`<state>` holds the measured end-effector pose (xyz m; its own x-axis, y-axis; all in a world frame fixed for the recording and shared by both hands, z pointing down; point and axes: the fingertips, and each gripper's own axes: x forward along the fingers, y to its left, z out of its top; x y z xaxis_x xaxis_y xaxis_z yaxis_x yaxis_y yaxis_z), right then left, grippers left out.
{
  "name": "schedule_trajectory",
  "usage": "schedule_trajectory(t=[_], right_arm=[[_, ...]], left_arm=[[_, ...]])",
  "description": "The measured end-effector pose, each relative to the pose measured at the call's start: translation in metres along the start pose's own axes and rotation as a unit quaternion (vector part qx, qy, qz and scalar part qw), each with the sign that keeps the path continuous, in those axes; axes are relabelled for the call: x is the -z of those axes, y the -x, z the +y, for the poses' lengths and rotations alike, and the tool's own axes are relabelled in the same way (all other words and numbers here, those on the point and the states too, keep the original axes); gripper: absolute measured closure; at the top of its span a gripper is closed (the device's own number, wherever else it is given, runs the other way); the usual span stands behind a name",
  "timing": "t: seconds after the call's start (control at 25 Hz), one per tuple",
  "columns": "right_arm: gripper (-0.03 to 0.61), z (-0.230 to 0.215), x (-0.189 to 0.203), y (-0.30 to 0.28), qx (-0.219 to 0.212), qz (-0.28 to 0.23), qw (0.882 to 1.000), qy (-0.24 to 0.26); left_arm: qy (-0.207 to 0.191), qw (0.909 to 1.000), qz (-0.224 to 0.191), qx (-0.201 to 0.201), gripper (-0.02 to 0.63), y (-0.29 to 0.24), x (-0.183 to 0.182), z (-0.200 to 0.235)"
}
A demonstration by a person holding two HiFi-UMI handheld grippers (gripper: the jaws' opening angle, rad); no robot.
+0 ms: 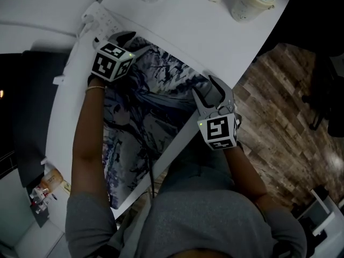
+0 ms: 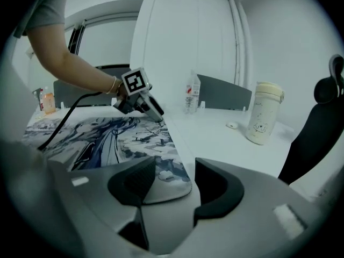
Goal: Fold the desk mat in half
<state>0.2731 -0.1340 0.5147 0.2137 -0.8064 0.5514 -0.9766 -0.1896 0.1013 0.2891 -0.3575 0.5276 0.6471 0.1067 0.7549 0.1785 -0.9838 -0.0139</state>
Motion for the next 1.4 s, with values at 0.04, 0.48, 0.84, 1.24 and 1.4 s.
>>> schedule_trajectory(t=[0.04, 0.48, 0.84, 1.24, 1.4], right_arm=[[0.37, 0.003, 0.005, -0.002, 0.0, 0.017, 1.0, 0.009], [0.455, 0.018, 0.009, -0.009, -0.049, 0.074, 0.996, 0.018], [0.307, -0.004, 0.012, -0.007, -0.019, 0.061, 0.997, -0.037], [0.36, 0.004, 0.014, -0.008, -0.041, 0.087, 0.994, -0.048], [0.48, 0.019, 0.012, -0.008, -0.076, 0.097, 0.992, -0.016]], left_arm=[[0.002, 0.9999, 0.009, 0.012, 0.339, -0.002, 0.0, 0.0], [0.019, 0.9977, 0.043, 0.05, 0.339, -0.006, 0.002, 0.0], [0.014, 0.9974, 0.05, 0.05, 0.35, -0.006, 0.002, -0.001], [0.01, 0.9967, 0.059, 0.054, 0.405, -0.005, 0.002, -0.008], [0.01, 0.9969, 0.059, 0.052, 0.431, -0.004, 0.002, -0.01]])
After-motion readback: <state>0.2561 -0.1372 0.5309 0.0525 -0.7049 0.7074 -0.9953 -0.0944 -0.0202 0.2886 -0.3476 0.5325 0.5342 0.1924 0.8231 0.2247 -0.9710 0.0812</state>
